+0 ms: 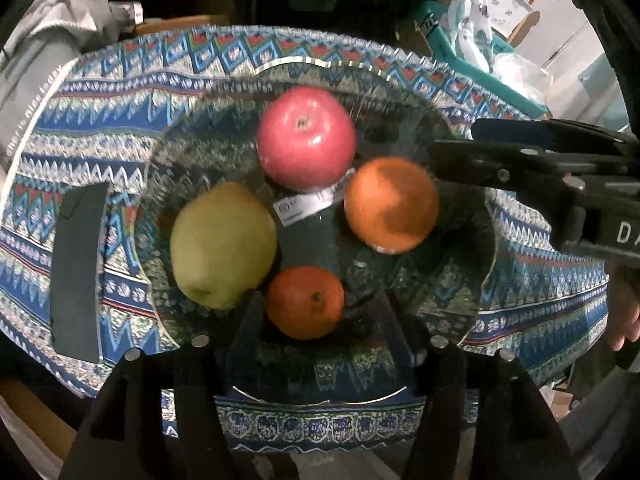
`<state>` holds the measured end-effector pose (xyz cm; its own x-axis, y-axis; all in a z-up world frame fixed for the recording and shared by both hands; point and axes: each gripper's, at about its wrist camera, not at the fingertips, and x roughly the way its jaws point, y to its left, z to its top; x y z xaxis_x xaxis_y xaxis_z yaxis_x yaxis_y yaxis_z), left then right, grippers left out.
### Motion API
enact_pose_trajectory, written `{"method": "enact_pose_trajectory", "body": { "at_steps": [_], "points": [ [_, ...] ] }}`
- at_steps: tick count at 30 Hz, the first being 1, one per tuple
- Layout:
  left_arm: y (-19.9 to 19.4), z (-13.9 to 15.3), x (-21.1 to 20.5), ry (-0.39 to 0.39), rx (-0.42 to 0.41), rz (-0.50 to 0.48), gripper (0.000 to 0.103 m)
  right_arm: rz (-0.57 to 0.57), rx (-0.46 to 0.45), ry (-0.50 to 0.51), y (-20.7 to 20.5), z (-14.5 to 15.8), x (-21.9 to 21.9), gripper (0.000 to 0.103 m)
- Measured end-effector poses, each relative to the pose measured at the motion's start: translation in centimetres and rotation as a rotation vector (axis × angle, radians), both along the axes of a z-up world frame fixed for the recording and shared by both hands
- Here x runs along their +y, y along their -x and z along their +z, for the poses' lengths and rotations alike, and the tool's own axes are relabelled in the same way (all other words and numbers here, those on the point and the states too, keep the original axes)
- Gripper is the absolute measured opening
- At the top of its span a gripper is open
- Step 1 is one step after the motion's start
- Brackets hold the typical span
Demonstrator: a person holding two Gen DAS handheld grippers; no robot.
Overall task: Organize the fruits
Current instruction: 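Lower the small orange into the bowl with the left tool while the right tool releases its orange, then withdraw both open tools from the bowl back toward the remaining fruit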
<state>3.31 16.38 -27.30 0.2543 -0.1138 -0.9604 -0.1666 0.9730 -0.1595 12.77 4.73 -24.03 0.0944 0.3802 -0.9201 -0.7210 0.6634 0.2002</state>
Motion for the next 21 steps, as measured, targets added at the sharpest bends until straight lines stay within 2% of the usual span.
{"method": "enact_pose_trajectory", "body": {
  "at_steps": [5,10,15,18,21],
  "points": [
    [0.2,2.0,0.2,-0.007,-0.048,0.003,0.069,-0.017,-0.051,-0.009,-0.1,2.0,-0.8,0.066],
    [-0.1,3.9,-0.7,-0.081,-0.093,-0.03,0.069,-0.045,-0.054,-0.038,-0.2,3.7,-1.9,0.066],
    [-0.1,6.2,-1.1,-0.082,-0.142,-0.045,0.069,-0.061,-0.094,-0.064,0.1,5.9,-2.7,0.066],
    [-0.1,7.4,-1.2,-0.082,-0.17,-0.039,0.075,-0.079,-0.111,-0.096,0.3,7.5,-3.5,0.066],
    [0.0,8.5,-1.2,-0.067,-0.194,-0.032,0.075,-0.098,-0.132,-0.121,0.4,9.0,-4.3,0.066]
  ]
}}
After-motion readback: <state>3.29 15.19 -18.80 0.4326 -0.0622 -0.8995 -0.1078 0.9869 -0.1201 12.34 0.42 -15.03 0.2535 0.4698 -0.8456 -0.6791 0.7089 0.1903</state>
